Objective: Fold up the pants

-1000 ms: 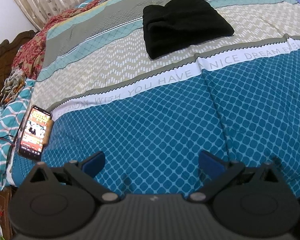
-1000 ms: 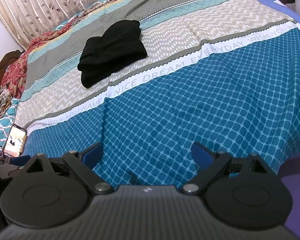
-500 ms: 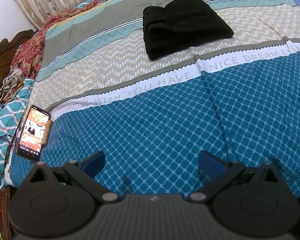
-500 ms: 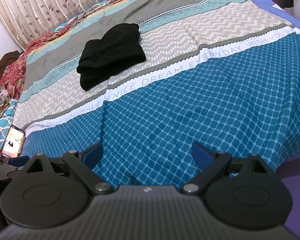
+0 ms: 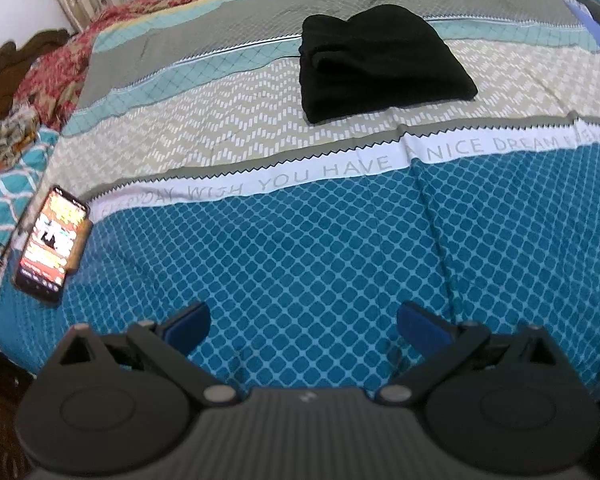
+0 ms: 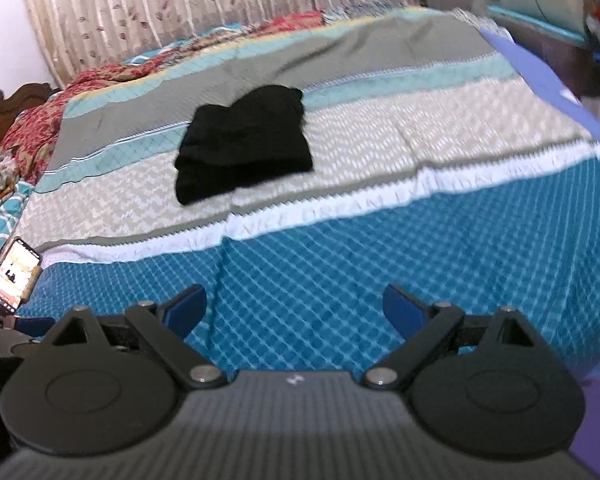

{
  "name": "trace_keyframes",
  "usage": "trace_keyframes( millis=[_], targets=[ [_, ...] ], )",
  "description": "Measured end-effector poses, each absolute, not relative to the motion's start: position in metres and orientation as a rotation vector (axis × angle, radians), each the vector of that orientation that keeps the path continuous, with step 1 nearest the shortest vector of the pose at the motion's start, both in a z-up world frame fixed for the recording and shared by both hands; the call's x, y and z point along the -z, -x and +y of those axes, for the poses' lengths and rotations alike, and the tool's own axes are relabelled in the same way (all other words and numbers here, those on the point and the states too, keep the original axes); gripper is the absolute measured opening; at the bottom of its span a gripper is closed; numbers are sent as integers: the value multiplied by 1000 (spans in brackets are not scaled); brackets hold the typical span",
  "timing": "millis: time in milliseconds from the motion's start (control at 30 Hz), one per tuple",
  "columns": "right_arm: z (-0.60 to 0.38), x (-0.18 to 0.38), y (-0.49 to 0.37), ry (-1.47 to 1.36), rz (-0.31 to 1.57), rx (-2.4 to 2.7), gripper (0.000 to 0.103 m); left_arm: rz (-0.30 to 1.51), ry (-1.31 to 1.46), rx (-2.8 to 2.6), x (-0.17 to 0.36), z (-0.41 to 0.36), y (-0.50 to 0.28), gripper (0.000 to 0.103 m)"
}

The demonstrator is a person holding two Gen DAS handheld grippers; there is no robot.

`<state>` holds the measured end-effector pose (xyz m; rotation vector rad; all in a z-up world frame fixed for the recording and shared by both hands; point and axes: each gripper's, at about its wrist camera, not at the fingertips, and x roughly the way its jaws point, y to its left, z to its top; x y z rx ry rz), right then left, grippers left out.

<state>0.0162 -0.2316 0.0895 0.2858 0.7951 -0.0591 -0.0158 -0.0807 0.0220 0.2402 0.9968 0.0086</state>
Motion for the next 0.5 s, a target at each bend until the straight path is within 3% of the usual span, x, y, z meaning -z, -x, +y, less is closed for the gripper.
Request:
trace_keyframes(
  millis=[500],
  targets=[
    [-202, -100, -29, -176, 754, 50, 96, 1010, -137, -8, -21, -55, 13, 103]
  ],
)
